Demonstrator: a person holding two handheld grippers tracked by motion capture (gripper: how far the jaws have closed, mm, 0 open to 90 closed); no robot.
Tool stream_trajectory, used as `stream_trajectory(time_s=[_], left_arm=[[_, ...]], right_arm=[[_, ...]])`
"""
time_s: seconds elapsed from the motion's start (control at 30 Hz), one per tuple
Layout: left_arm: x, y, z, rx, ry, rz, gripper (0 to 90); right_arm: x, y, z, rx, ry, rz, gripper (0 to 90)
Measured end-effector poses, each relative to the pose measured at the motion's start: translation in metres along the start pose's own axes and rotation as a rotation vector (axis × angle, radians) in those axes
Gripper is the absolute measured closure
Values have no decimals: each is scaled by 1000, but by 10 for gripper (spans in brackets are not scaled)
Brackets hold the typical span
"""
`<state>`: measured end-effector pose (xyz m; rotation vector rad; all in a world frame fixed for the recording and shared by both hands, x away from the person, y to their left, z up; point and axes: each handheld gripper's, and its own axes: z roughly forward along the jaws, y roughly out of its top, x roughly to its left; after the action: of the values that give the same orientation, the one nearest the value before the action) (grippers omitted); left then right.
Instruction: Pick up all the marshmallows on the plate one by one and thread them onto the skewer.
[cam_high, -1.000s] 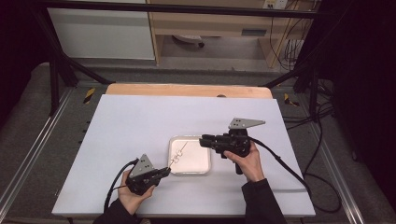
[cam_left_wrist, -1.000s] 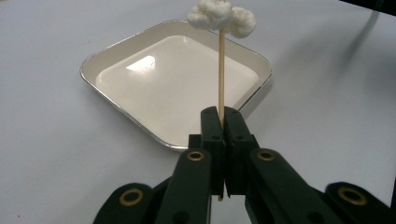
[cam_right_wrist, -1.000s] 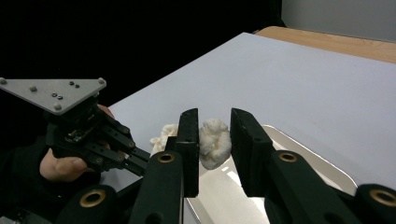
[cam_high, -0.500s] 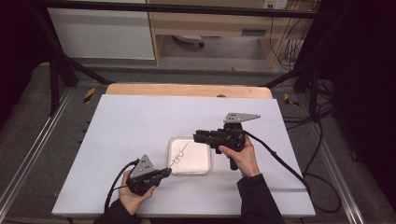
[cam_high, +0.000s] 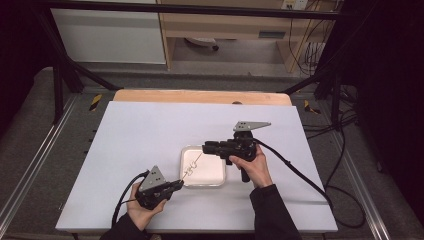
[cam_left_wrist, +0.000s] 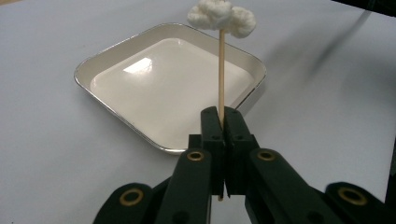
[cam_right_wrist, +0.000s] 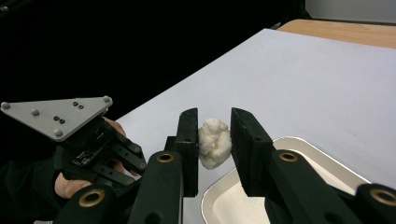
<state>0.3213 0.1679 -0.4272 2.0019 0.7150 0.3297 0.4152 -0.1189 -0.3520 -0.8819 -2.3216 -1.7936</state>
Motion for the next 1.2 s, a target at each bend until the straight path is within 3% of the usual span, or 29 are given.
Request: stream_trajectory(time_s=[1.2], left_arm=[[-1, 0, 1, 0, -2, -6, 887]], right_arm=[[4, -27, 29, 54, 53, 36, 743]])
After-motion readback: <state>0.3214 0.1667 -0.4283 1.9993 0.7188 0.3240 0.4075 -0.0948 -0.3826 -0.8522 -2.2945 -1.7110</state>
